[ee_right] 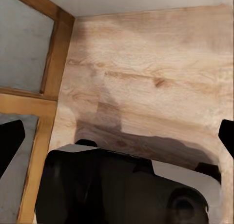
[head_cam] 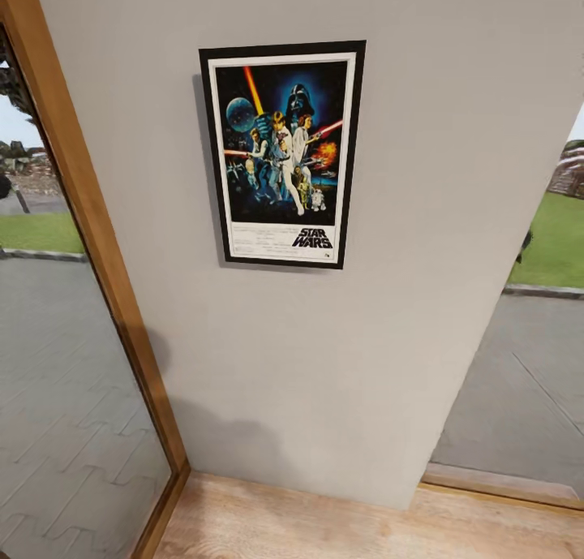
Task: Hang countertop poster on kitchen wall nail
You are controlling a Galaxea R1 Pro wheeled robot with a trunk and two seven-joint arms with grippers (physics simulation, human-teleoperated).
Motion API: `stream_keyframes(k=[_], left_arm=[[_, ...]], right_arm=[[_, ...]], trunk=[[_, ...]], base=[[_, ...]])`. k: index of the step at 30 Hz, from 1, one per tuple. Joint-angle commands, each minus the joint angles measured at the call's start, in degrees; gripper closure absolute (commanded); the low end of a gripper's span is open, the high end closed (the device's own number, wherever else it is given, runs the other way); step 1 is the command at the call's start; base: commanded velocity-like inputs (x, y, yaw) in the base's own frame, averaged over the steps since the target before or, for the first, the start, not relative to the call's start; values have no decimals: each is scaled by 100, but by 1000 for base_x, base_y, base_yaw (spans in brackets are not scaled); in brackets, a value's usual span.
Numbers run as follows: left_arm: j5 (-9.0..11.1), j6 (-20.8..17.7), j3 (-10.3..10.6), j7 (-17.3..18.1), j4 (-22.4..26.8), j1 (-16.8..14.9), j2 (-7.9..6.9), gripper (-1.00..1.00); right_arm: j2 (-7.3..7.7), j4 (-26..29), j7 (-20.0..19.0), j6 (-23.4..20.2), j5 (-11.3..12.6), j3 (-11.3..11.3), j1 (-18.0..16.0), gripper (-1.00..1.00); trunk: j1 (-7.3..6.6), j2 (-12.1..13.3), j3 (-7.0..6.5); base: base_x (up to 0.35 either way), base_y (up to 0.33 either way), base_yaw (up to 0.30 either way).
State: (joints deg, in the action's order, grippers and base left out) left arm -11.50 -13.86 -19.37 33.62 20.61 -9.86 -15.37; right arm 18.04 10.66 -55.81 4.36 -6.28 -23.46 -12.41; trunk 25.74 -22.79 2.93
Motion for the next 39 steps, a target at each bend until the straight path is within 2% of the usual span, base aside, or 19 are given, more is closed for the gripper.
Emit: stream_keyframes(k=[1, 2, 3, 4, 7, 9, 13, 21, 29, 39], left_arm=[[-135, 17, -55, -292, -86, -7, 81, -100], [-168, 60, -55, -428, -119, -7, 117, -100], [-232, 199, -60, -764, -185, -7, 224, -100], [-257, 266, -62, -952, -219, -7, 275, -100], [-284, 350, -59, -1461, -309, -7, 337, -100], [-288, 375, -58, -1854, -342, -7, 374, -100], [-296, 475, -58, -2097, -358, -7, 490, -100], [-322, 993, -66, -2175, -436, -7, 546, -100], [-326, 1101, -61, -2183, -520, -7, 569, -100], [-320, 1105, -55, -2184, -522, -7, 570, -100]], right_arm=[[-1, -156, 274, 68, -60, -43, -4, -100], [-3, -229, 407, 77, -61, -42, -3, -100], [-10, -430, 826, 92, -64, -39, -1, -100], [-17, -534, 1126, 98, -64, -38, 0, -100], [-37, -770, 1887, 106, -67, -32, 1, -100], [-109, -912, 2369, 108, -66, -29, 1, -100], [-229, -1001, 2868, 109, -67, -33, 2, -100], [-352, -1035, 3501, 109, -66, -35, 2, -100], [-421, -1045, 3975, 95, -64, -36, 2, -100], [-509, -1040, 3997, 94, -42, -43, 2, -100]], trunk=[[4, -13, 3], [4, -13, -6], [4, -13, -15], [4, -13, -24], [4, -13, -52], [4, -13, -71], [4, -13, -109], [4, -13, -184], [4, -13, -245], [4, -13, -248]], base=[[0, 0, 0], [0, 0, 0], [0, 0, 0], [0, 0, 0], [0, 0, 0], [0, 0, 0], [0, 0, 0], [0, 0, 0], [0, 0, 0], [0, 0, 0]])
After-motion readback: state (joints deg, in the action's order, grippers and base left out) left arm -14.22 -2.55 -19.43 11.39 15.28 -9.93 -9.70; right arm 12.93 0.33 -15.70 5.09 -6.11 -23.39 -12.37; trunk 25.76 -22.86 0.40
